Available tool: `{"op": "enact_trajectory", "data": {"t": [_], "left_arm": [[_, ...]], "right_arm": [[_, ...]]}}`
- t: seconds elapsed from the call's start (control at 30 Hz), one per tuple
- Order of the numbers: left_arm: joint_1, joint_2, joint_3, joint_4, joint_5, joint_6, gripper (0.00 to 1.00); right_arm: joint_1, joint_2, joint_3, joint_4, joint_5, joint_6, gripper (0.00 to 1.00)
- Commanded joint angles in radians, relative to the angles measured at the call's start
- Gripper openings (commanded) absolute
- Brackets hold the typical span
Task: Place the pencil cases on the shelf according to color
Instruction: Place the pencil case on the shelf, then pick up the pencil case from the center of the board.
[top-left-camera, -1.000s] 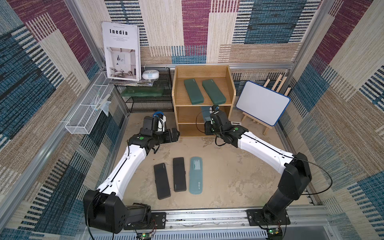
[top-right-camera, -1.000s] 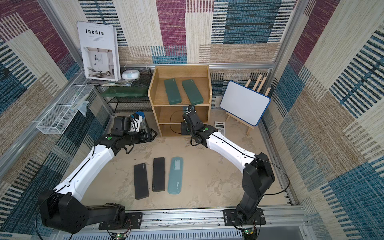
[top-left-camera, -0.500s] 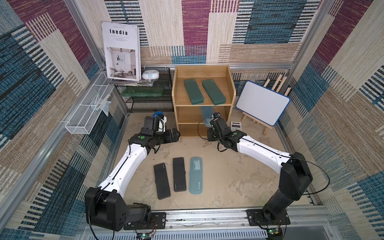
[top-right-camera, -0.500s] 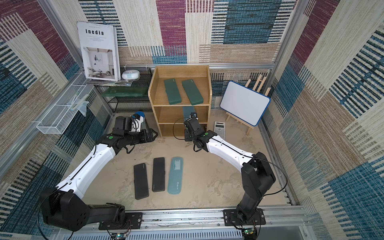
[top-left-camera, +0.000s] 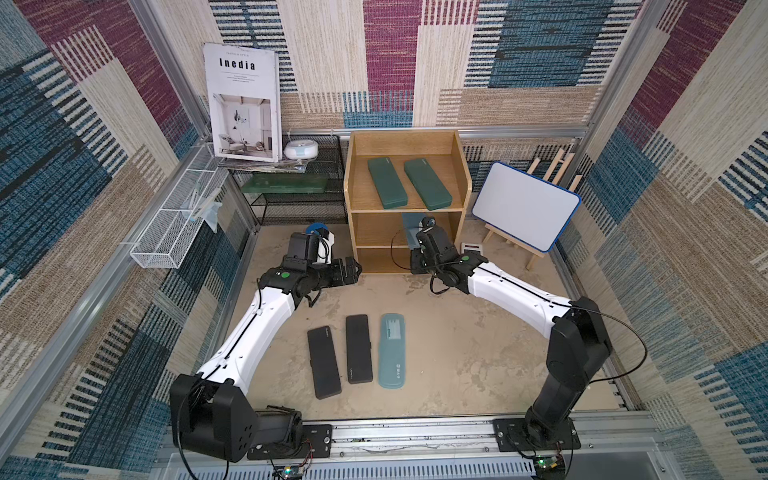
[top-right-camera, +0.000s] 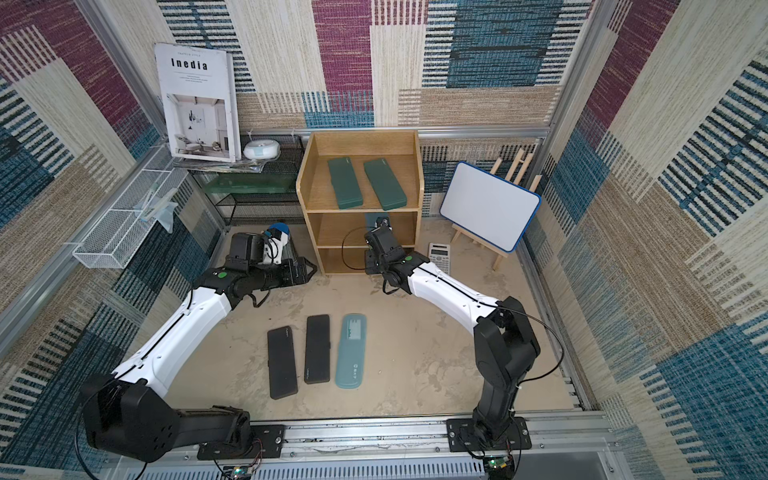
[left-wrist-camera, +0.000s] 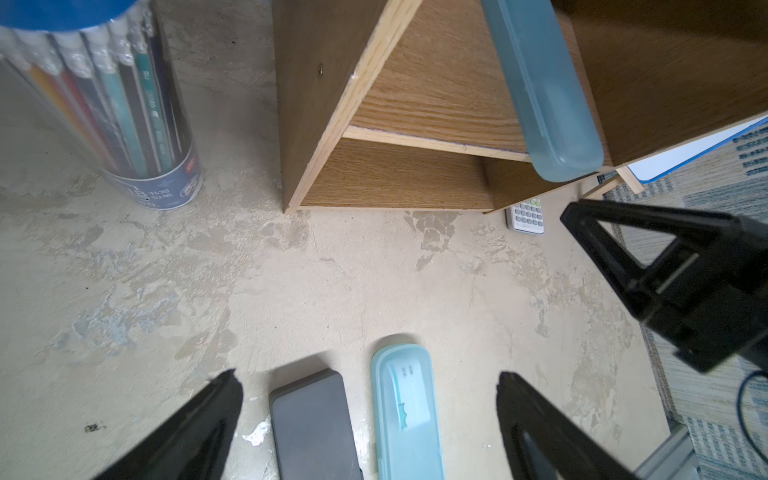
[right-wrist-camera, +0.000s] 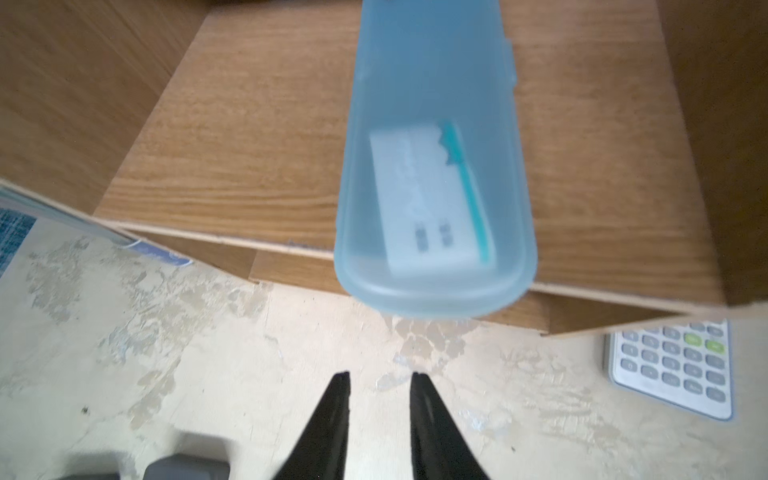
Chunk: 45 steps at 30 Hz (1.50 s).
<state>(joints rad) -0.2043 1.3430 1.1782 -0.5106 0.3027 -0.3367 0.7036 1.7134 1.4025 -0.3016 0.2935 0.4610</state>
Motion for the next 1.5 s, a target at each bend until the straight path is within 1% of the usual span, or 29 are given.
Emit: {"op": "enact_trajectory", "data": {"t": [0.0, 0.03, 0.1, 0.17, 0.23, 0.3, 0.33, 0.37, 0.4, 0.47, 0.57, 0.67, 0.73, 0.77, 0.87, 1.0, 1.1, 1.2, 1.27, 1.37, 1.47], "left_arm": [[0.002, -0.024, -0.003, 0.012, -0.019, 0.022, 0.99], [0.002, -0.031, 0.002, 0.008, -0.023, 0.024, 0.99], [0.002, -0.046, 0.001, 0.012, -0.018, 0.031, 0.99], [0.002, -0.062, -0.016, 0.032, -0.036, 0.045, 0.99], [0.002, -0.063, -0.019, 0.034, -0.066, 0.071, 0.99], [0.002, -0.056, -0.019, 0.037, -0.096, 0.096, 0.99], [0.002, -0.052, -0.015, 0.029, -0.103, 0.105, 0.99], [0.002, -0.048, -0.004, 0.013, -0.111, 0.112, 0.99], [0.003, -0.047, 0.005, 0.0, -0.12, 0.109, 0.99], [0.003, -0.055, 0.014, -0.016, -0.142, 0.091, 0.99], [0.005, -0.08, 0.038, -0.051, -0.148, 0.061, 0.99], [0.005, -0.131, 0.015, -0.038, -0.136, 0.043, 0.99], [0.005, -0.163, -0.006, -0.017, -0.148, 0.041, 0.99], [0.005, -0.175, -0.009, -0.016, -0.161, 0.04, 0.99], [0.005, -0.18, 0.001, -0.031, -0.171, 0.041, 0.99], [0.005, -0.16, 0.0, -0.03, -0.142, 0.027, 0.99], [0.005, -0.13, 0.033, -0.067, -0.103, 0.027, 0.99], [0.005, -0.131, 0.032, -0.066, -0.1, 0.021, 0.99], [0.005, -0.141, 0.022, -0.053, -0.103, 0.019, 0.99], [0.005, -0.143, 0.011, -0.044, -0.104, 0.014, 1.0], [0.004, -0.131, -0.003, -0.028, -0.089, 0.021, 1.0]], "right_arm": [[0.028, -0.075, -0.104, 0.018, -0.117, 0.068, 0.41], [0.051, -0.107, -0.17, 0.04, -0.138, 0.096, 0.48], [0.095, -0.161, -0.286, 0.081, -0.166, 0.147, 0.65], [0.126, -0.186, -0.361, 0.098, -0.209, 0.204, 0.78], [0.157, -0.186, -0.398, 0.089, -0.239, 0.252, 0.86], [0.196, -0.164, -0.384, 0.021, -0.252, 0.314, 0.9], [0.22, -0.156, -0.378, 0.002, -0.251, 0.33, 0.91], [0.251, -0.15, -0.375, -0.011, -0.238, 0.344, 0.97], [0.278, -0.145, -0.375, -0.015, -0.223, 0.356, 0.99], [0.318, -0.131, -0.396, 0.013, -0.203, 0.364, 0.99], [0.368, -0.086, -0.441, 0.042, -0.141, 0.398, 0.99], [0.392, -0.026, -0.413, -0.018, -0.108, 0.458, 0.99], [0.41, 0.011, -0.363, -0.089, -0.09, 0.484, 0.99], [0.426, 0.025, -0.34, -0.124, -0.061, 0.507, 0.99], [0.462, 0.045, -0.32, -0.143, -0.02, 0.551, 0.99], [0.477, 0.072, -0.314, -0.112, -0.043, 0.572, 0.99], [0.485, 0.124, -0.296, -0.141, -0.034, 0.573, 0.99], [0.492, 0.157, -0.283, -0.164, -0.03, 0.572, 0.99], [0.494, 0.157, -0.297, -0.168, -0.031, 0.576, 0.99], [0.494, 0.136, -0.329, -0.204, 0.009, 0.63, 0.99], [0.489, 0.097, -0.349, -0.239, 0.039, 0.623, 0.99]]}}
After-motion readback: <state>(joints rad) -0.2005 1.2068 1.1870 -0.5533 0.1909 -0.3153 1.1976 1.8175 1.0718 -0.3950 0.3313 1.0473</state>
